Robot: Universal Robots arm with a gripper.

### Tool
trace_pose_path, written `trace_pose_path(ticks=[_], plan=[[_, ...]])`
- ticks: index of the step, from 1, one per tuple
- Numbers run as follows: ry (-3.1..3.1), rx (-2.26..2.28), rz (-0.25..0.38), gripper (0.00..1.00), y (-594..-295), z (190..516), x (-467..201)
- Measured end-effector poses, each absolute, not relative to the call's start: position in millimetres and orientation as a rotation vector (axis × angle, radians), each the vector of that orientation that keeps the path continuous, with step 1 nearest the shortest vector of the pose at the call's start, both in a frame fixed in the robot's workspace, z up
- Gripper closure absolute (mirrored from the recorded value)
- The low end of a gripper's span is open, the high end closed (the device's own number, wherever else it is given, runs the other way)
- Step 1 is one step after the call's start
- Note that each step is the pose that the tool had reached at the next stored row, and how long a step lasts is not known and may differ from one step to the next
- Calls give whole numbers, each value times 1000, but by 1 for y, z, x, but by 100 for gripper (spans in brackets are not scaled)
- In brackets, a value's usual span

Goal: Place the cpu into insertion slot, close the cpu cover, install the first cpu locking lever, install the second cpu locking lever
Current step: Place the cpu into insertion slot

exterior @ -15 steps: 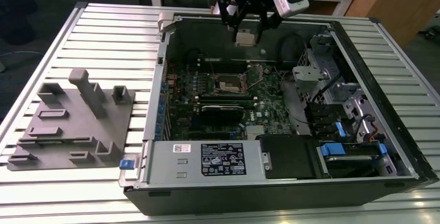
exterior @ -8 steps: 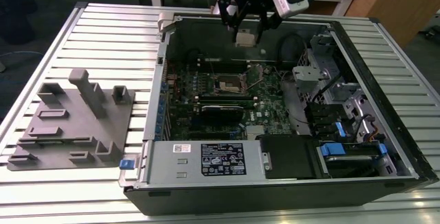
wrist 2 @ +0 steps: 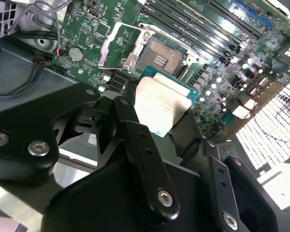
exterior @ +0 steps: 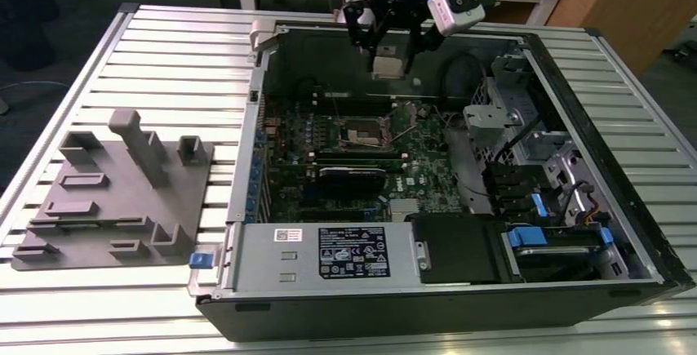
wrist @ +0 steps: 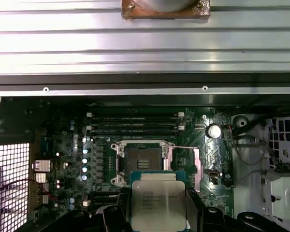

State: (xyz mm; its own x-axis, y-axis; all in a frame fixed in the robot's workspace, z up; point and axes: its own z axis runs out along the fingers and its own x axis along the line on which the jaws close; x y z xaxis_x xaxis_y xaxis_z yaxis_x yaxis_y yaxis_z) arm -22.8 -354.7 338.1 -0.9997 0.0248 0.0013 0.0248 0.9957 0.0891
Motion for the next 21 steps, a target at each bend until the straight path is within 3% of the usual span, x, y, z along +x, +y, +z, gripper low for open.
trace_pose_path(ticks=[21], plan=[[-3163, -28, -142, 46, -355, 302, -45]])
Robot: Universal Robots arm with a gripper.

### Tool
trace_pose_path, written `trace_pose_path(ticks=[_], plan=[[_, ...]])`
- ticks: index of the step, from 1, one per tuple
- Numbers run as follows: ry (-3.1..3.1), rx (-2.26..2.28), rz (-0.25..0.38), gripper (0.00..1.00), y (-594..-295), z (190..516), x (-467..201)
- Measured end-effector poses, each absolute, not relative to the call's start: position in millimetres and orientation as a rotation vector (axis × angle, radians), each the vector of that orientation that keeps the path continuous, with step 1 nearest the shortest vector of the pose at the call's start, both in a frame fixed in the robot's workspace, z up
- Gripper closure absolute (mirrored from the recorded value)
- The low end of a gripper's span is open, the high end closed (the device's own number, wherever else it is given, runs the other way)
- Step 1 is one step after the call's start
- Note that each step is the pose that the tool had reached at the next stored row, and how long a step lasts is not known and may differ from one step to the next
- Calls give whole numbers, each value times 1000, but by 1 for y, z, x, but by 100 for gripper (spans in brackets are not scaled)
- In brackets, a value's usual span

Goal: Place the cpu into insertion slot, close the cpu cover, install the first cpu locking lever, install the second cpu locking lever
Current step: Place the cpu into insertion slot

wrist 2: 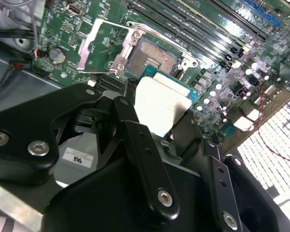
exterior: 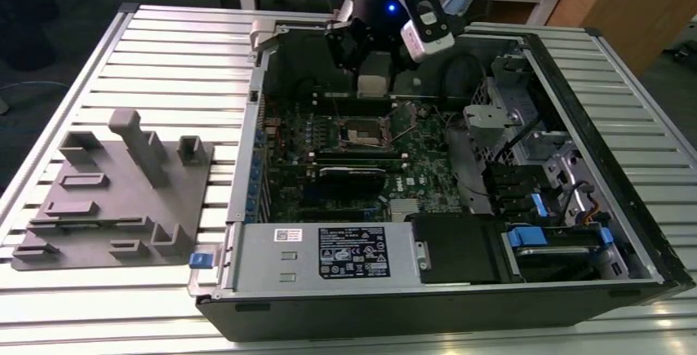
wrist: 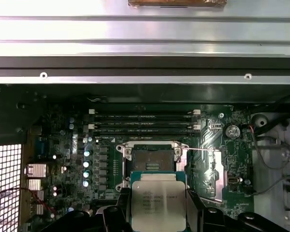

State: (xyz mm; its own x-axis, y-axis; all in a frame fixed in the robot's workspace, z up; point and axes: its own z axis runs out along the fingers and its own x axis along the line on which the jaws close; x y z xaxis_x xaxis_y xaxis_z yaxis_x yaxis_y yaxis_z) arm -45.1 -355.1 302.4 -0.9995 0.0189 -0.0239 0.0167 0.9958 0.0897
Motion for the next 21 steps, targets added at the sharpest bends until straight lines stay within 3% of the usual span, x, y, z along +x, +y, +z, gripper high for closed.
trace_pose_path(ticks=[21], plan=[[3113, 27, 140, 46, -356, 278, -46]])
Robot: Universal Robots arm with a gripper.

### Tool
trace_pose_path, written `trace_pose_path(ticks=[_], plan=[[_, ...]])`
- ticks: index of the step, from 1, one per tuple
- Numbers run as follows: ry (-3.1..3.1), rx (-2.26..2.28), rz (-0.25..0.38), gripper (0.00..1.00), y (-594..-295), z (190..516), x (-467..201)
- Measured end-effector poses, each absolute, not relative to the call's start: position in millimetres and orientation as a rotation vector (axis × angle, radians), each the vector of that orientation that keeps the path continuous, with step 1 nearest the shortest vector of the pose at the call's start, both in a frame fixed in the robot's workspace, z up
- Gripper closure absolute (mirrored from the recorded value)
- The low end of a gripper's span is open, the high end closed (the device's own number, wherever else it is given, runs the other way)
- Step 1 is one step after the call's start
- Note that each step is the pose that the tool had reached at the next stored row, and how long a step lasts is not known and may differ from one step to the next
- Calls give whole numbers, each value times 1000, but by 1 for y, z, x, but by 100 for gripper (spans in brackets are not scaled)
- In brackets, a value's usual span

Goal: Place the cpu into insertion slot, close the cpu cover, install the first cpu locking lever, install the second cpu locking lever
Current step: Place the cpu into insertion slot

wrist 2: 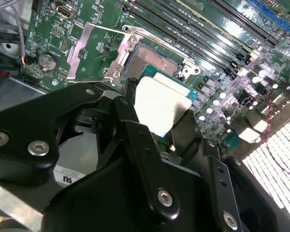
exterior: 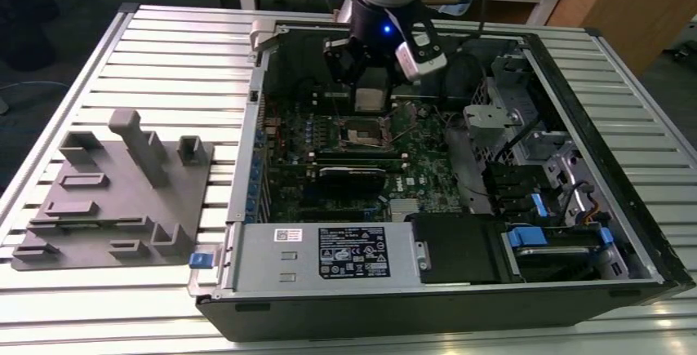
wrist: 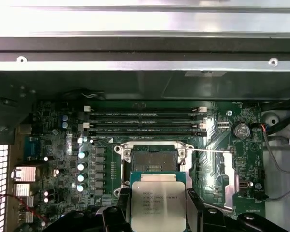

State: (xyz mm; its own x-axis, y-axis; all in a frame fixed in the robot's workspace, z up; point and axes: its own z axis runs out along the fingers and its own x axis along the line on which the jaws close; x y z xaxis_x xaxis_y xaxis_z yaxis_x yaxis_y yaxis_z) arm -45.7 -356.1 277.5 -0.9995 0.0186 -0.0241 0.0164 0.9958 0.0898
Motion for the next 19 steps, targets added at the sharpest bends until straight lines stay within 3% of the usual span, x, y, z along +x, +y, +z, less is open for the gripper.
trace_pose_path(ticks=[19], plan=[[3113, 27, 140, 46, -356, 266, -46]])
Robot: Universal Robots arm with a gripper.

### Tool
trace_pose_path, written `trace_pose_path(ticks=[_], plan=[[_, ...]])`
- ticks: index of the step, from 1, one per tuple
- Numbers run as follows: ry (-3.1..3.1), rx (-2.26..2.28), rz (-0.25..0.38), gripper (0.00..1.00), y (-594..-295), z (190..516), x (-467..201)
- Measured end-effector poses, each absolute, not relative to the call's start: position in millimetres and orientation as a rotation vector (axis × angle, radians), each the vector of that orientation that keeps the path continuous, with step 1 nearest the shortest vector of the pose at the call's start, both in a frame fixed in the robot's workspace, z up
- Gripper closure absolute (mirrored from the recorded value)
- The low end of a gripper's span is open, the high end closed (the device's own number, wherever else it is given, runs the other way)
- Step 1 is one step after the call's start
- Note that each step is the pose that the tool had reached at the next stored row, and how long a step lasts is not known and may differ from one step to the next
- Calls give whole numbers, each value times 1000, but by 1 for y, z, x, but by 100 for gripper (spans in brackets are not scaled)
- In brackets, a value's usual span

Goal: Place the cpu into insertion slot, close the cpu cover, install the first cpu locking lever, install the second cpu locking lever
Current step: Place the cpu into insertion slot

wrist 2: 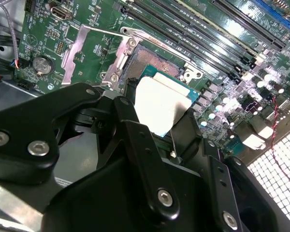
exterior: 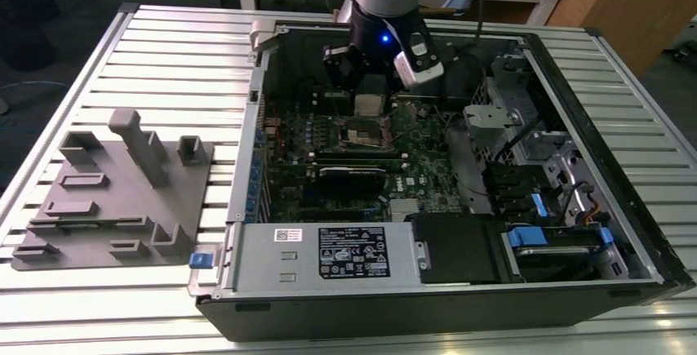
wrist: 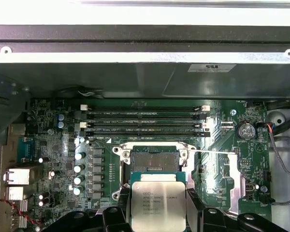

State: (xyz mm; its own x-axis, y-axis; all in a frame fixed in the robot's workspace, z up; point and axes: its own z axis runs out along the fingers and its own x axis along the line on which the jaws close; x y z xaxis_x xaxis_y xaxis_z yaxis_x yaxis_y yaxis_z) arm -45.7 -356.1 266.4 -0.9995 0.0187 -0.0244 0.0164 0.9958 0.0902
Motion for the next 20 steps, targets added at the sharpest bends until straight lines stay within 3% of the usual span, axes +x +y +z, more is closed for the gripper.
trace_pose_path(ticks=[20], plan=[[3113, 27, 140, 46, -356, 262, -46]])
